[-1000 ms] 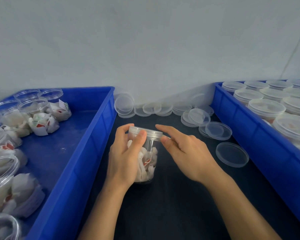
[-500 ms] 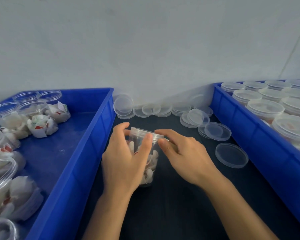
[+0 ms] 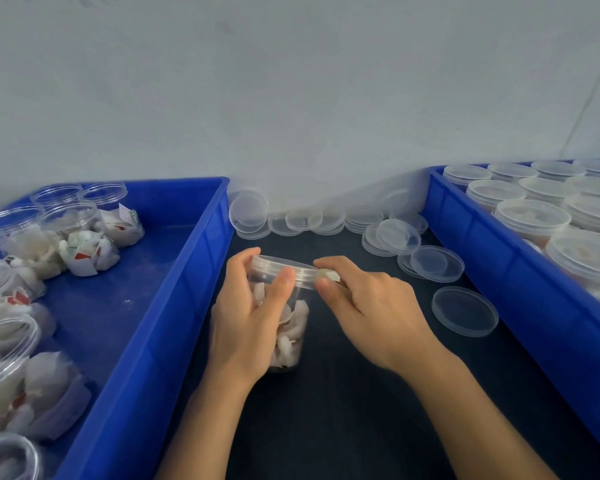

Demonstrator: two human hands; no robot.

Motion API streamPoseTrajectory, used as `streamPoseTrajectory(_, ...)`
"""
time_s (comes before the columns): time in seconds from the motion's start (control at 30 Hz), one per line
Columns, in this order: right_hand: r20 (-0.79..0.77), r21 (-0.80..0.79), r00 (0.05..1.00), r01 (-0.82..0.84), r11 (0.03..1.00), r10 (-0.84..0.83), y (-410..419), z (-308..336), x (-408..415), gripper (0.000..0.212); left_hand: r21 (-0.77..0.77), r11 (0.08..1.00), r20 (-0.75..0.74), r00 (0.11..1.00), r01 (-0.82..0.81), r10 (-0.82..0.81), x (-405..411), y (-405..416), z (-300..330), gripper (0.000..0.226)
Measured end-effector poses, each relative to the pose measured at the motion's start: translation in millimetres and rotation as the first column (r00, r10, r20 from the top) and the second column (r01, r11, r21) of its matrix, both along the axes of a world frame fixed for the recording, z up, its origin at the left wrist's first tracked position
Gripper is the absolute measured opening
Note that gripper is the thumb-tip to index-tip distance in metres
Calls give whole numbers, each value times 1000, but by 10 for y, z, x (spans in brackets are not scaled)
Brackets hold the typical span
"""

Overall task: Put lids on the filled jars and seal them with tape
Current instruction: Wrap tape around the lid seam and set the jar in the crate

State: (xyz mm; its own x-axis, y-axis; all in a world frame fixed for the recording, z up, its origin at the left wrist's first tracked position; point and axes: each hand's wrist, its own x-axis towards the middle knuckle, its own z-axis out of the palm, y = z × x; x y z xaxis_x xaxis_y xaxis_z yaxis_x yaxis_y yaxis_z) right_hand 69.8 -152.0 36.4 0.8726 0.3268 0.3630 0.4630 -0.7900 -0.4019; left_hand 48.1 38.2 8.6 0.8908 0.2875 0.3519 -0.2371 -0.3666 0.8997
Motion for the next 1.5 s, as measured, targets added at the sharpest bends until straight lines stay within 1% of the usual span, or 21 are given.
streamPoseTrajectory(0.1,-21,30,1000,-21,999,21,-41,-45,35,61,-76,995,-2,998,69,-70,10,18,-23,62)
streamPoseTrajectory(0.23,-63,42,998,-25,999,28,-29,-71,72,67,-163,978,19,992,128,-126,35,42,-45,60)
streamPoseTrajectory(0.33,-138,104,990,-25,994,40,16,-86,97,62,-207,967,35,989,146,-141,49,66,-45,59)
streamPoseTrajectory(0.4,-168,145,985,-25,989,49,26,-92,94,56,-200,968,32,989,150,-146,46,86,-39,59)
streamPoseTrajectory(0.5,-173,176,984,-13,984,44,8,-107,55,53,-84,985,24,989,148,-146,16,92,-40,62)
streamPoseTrajectory(0.63,-164,171,986,1,985,27,17,-98,12,61,192,979,6,998,64,-66,-27,66,25,90)
streamPoseTrajectory(0.7,-145,148,989,11,989,11,46,-84,-5,65,296,955,6,1000,-8,7,-46,55,58,92)
streamPoseTrajectory(0.77,-107,94,994,18,995,-8,71,-75,-23,65,335,940,32,998,-69,62,-70,28,70,89)
streamPoseTrajectory(0.83,-83,42,996,22,999,-18,88,-65,-36,65,317,945,49,996,-83,71,-79,-8,61,88)
streamPoseTrajectory(0.9,-84,23,996,17,1000,-15,91,-61,-38,64,265,963,36,999,-46,38,-63,-37,49,86)
streamPoseTrajectory(1.0,-128,76,991,-18,997,28,96,-65,-30,51,152,988,7,1000,14,-15,-32,-25,28,79)
streamPoseTrajectory(1.07,-147,106,987,-44,993,60,79,-52,-34,44,91,995,16,999,41,-43,-19,12,16,72)
streamPoseTrajectory(1.33,-101,74,991,-84,994,91,-72,45,-11,50,-58,982,78,981,181,-177,-9,33,17,46)
streamPoseTrajectory(1.5,-96,82,991,-83,993,91,-77,53,-13,47,-105,969,83,973,224,-216,19,53,5,46)
